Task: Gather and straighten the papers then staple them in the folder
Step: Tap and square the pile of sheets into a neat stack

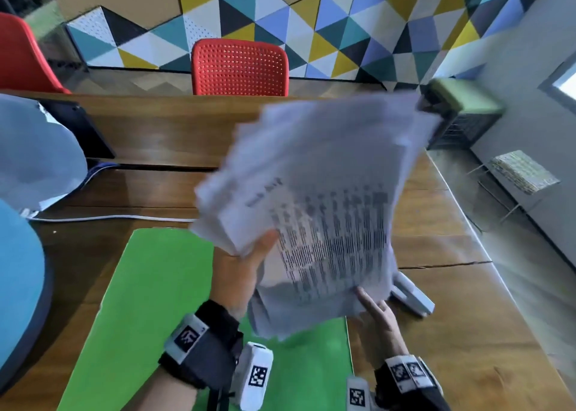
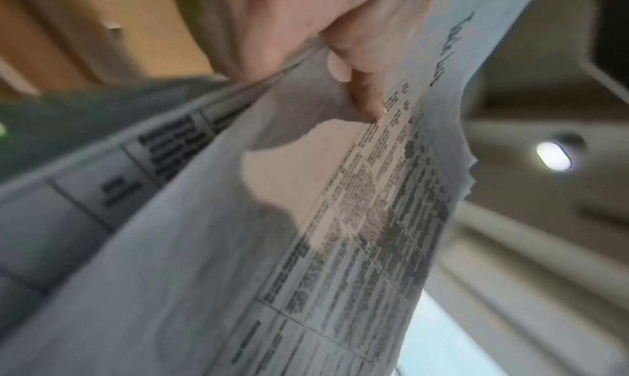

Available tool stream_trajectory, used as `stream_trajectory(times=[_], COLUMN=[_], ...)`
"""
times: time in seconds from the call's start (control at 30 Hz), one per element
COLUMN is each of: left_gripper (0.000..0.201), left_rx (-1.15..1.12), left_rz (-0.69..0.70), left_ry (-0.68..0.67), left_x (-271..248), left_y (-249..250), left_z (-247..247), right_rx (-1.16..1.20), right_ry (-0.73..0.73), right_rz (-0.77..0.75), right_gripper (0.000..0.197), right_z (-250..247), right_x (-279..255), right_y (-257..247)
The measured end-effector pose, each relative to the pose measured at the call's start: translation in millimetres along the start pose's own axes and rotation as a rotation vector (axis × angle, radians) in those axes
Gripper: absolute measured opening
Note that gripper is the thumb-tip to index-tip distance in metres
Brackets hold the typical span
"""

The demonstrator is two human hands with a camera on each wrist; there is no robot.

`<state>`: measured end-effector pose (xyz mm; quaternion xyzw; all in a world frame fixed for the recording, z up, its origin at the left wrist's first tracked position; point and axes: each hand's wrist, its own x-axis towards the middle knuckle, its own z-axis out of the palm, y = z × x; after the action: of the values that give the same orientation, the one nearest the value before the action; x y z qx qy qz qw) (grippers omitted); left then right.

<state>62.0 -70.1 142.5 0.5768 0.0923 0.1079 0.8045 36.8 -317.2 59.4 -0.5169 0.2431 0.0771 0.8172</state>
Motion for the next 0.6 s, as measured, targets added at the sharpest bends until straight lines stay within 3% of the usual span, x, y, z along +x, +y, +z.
stream_trajectory(times=[0.07, 0.13, 0.2, 0.3, 0.33, 0.4, 0.43, 0.53, 0.6], left_gripper=[0.056, 0.064, 0.062, 0.094, 0.105, 0.122, 0.121, 0.076, 0.047], left_rx=[-0.189, -0.14, -0.03, -0.03, -0.039, -0.101, -0.088, 0.123, 0.255], left_rz=[-0.195, -0.332, -0.327, -0.302, -0.338, -0.357, -0.347, -0.34, -0.305], left_ry=[0.042, 0.067, 0.09, 0.197, 0.246, 0.194, 0.123, -0.099, -0.105], left_x=[4.0, -3.3, -16.0, -13.5, -5.7, 11.7, 18.9, 30.9, 35.6], left_y=[-8.9, -19.6, -24.5, -13.3, -6.0, 3.3, 10.7, 23.9, 21.2], left_z=[-8.1, -10.6, -11.3, -34.5, -48.3, -81.0, -91.2, -98.4, -95.1], right_rx=[0.129, 0.213, 0.184, -0.08, -0.153, -0.283, -0.345, -0.387, -0.438], right_ry=[-0.107, -0.167, -0.161, -0.048, -0.005, 0.007, 0.026, -0.02, -0.07], right_rz=[0.121, 0.163, 0.084, -0.074, -0.132, -0.203, -0.225, -0.245, -0.246], right_gripper=[0.068, 0.063, 0.051, 0.025, 0.032, 0.07, 0.075, 0.029, 0.034], right_z=[8.6, 19.6, 31.9, 30.8, 25.3, 12.3, 10.3, 8.8, 7.1], right_x=[-4.9, -6.3, -9.8, -10.5, -9.2, -5.0, -5.5, -12.3, -12.5], right_y=[-2.6, -8.2, -22.8, -50.5, -60.0, -74.3, -81.2, -90.5, -86.4])
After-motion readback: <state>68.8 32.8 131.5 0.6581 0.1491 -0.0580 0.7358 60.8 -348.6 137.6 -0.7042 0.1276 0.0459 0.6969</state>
